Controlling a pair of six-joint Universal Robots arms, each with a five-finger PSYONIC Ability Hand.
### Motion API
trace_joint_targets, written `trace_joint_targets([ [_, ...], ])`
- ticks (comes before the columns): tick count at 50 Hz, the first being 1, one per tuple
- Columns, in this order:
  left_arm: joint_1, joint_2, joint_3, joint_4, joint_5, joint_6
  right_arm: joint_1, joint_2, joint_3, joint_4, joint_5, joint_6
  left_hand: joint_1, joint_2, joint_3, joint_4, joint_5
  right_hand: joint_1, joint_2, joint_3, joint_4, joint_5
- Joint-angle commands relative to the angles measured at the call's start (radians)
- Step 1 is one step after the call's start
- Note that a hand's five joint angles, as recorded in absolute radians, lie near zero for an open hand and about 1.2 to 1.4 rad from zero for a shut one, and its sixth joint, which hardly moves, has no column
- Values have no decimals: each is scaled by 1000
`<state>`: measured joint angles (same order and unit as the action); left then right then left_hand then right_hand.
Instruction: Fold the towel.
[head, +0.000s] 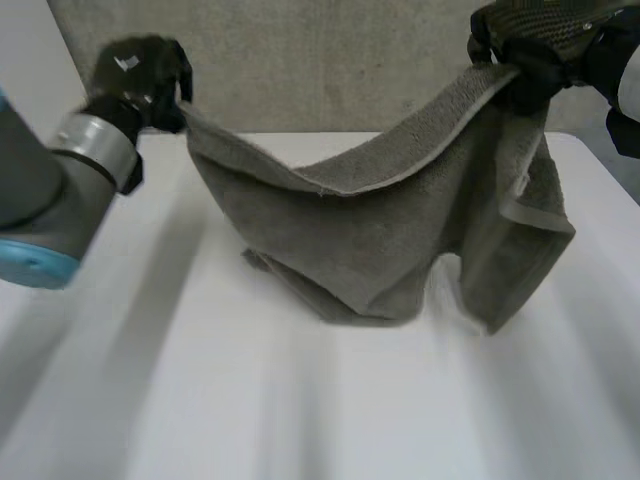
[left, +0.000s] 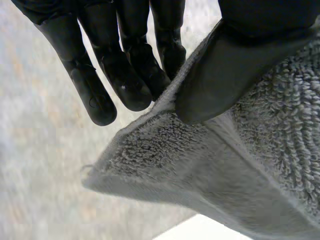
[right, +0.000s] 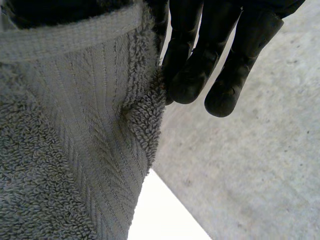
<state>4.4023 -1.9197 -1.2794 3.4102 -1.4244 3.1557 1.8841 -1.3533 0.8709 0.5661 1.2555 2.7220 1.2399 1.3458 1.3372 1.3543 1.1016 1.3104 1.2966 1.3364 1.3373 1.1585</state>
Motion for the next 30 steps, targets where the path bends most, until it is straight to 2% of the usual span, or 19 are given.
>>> trace_joint_targets([
  [1, 51, 220, -41, -55, 105, -3, -13, -13, -61, 70, 5, -54, 156, 50, 59, 42, 120, 86, 100, 60, 59, 63],
  [8, 80, 257, -28, -58, 117, -3, -45, 31, -122, 123, 1, -65, 156, 50, 59, 42, 120, 86, 100, 60, 59, 63],
  [10, 111, 223, -17, -66, 116, 1, -60, 144, -156, 187, 2, -96, 156, 50, 59, 42, 120, 86, 100, 60, 59, 63],
  [11, 111, 223, -17, -66, 116, 1, -60, 145, -156, 187, 2, -96, 156, 50, 59, 42, 120, 86, 100, 60, 59, 63],
  [16, 120, 85, 11, -104, 117, 15, -54, 287, -202, 252, 15, -189, 156, 50, 59, 42, 120, 86, 100, 60, 59, 63],
  [18, 118, -23, 57, -144, 117, 53, -53, 377, -231, 250, 28, -254, 156, 50, 59, 42, 120, 86, 100, 60, 59, 63],
  [19, 118, -24, 57, -144, 117, 53, -53, 378, -231, 250, 28, -254, 156, 50, 59, 42, 120, 86, 100, 60, 59, 63],
  [21, 114, -143, 129, -164, 102, 125, -51, 474, -312, 227, 53, -306, 156, 50, 59, 42, 120, 86, 100, 60, 59, 63],
  [22, 114, -143, 129, -164, 102, 125, -51, 474, -313, 227, 53, -306, 156, 50, 59, 42, 120, 86, 100, 60, 59, 63],
  [24, 108, -246, 239, -163, 93, 182, -30, 584, -462, 157, 82, -317, 156, 50, 59, 42, 120, 86, 100, 60, 59, 63],
  [25, 108, -246, 239, -163, 93, 182, -30, 585, -463, 156, 82, -317, 156, 50, 59, 42, 120, 86, 100, 60, 59, 63],
  [27, 105, -312, 363, -154, 55, 176, 7, 670, -654, 28, 116, -306, 156, 50, 59, 42, 120, 86, 100, 60, 59, 63],
  [28, 105, -312, 364, -154, 55, 176, 7, 671, -655, 28, 116, -306, 156, 50, 59, 42, 120, 86, 100, 60, 59, 63],
  [30, 100, -317, 481, -88, -20, 135, 38, 714, -814, -130, 163, -260, 156, 50, 59, 42, 120, 86, 100, 60, 59, 63],
])
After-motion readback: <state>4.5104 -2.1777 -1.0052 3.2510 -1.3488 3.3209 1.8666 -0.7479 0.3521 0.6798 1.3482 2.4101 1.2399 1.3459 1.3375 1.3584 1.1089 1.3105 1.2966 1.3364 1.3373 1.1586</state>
